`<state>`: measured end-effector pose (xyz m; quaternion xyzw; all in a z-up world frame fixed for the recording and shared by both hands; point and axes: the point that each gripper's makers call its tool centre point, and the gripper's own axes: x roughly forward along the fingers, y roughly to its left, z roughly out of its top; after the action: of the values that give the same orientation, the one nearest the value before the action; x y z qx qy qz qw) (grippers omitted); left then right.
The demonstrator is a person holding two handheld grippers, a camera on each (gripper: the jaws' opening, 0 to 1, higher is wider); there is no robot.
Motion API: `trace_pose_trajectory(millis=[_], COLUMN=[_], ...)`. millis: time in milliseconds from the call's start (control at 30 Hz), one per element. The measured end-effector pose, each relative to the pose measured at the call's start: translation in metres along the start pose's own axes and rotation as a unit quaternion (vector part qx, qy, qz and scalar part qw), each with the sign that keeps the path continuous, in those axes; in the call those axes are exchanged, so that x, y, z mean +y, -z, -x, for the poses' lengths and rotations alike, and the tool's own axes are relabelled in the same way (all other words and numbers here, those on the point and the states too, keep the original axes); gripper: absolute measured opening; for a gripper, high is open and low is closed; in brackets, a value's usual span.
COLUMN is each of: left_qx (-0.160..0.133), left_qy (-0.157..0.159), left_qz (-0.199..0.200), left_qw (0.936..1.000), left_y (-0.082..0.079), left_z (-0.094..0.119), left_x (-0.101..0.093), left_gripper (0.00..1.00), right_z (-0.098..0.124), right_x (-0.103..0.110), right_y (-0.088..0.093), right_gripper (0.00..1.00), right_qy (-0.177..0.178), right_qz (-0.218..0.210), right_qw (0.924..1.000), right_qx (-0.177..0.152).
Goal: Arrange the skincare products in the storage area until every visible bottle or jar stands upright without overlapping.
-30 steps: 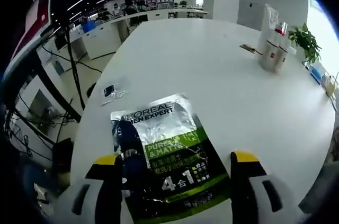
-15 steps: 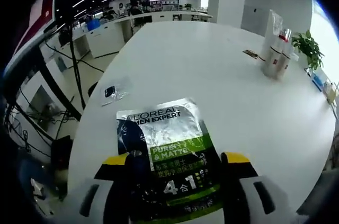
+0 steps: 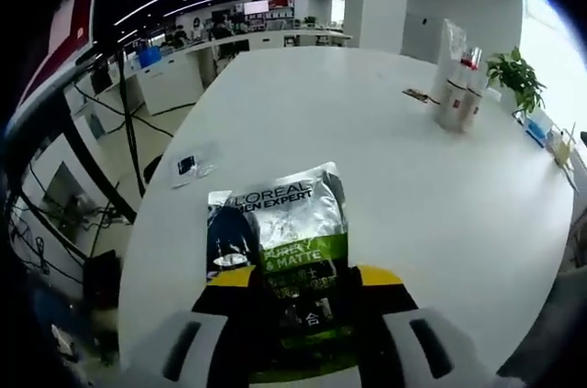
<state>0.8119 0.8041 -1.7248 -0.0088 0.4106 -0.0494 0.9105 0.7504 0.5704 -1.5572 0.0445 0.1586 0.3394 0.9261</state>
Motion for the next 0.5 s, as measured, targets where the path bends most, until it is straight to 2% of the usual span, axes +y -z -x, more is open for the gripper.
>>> trace_pose_trajectory(millis=[167, 267, 333, 367, 400, 433, 500], left_qx=[-0.004, -0.012, -0.015, -0.009, 0.046, -0.011, -0.019], left_qy=[0.009, 0.026, 0.044, 0.043, 0.051, 0.044, 0.054], left_qz=[-0.002, 0.027, 0.026, 0.032, 0.027, 0.044, 0.080], left_qw=[1.0000, 0.9992, 0.9986, 0.9985, 0.9973, 0.9980, 0.9951], left_y=[0.000, 0.000, 0.000, 0.004, 0.026, 0.011, 0.009], left_z=[0.000, 0.001, 0.001, 0.001, 0.006, 0.000, 0.000], left_x=[0.001, 0.000, -0.007, -0.007, -0.009, -0.007, -0.006], left_gripper=[0.34, 0.25, 0.13, 0.01, 0.00, 0.00, 0.00], right_z=[-0.001, -0.002, -0.003, -0.004, -0.004, -0.005, -0.005], right_x=[0.000, 0.001, 0.003, 0.004, 0.004, 0.006, 0.008], right_y=[0.003, 0.006, 0.007, 0.009, 0.010, 0.011, 0.013], right_gripper=[0.75, 0.74, 0.74, 0.74, 0.73, 0.73, 0.73], right_qy=[-0.002, -0.005, -0.008, -0.011, -0.013, -0.015, -0.019], right_qz=[-0.001, -0.001, -0.001, -0.001, -0.001, -0.001, 0.000], right_qw=[1.0000, 0.9999, 0.9998, 0.9997, 0.9996, 0.9995, 0.9993], right_qx=[0.008, 0.014, 0.018, 0.023, 0.025, 0.028, 0.033])
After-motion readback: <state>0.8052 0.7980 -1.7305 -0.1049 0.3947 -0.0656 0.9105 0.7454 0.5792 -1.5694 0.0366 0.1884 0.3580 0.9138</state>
